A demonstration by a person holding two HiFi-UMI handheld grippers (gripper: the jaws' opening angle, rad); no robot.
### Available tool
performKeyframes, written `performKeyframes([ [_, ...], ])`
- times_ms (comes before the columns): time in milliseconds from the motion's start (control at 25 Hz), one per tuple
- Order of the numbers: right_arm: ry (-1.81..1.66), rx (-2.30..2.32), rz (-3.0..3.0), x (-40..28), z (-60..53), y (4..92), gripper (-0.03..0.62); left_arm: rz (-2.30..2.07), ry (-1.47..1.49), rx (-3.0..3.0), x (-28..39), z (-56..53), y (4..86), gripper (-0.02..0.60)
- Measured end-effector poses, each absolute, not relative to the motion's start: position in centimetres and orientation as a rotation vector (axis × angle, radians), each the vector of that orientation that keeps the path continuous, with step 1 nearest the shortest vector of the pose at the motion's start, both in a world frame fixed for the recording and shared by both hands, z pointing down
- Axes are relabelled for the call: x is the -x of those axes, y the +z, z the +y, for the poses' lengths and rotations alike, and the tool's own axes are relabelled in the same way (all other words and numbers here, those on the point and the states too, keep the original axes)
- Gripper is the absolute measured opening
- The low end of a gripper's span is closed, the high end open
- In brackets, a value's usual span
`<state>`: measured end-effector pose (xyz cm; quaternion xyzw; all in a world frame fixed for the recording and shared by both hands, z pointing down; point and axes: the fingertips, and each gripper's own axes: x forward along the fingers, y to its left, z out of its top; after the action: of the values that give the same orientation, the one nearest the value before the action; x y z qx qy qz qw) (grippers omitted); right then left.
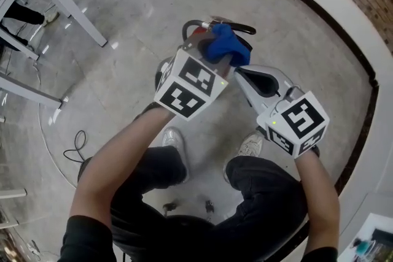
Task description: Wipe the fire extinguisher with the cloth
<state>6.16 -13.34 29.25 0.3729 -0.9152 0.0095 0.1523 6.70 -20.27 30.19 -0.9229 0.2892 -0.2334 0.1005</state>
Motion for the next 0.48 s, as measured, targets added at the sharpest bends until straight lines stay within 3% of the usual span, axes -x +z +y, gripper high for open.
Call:
performKeyframes([
  [480,0.034,-1.051,-2.616,-6.0,-13.2,29.9,0.003,1.055,-0.613,2.697,-2.6,-22.1,28.9,0.081],
])
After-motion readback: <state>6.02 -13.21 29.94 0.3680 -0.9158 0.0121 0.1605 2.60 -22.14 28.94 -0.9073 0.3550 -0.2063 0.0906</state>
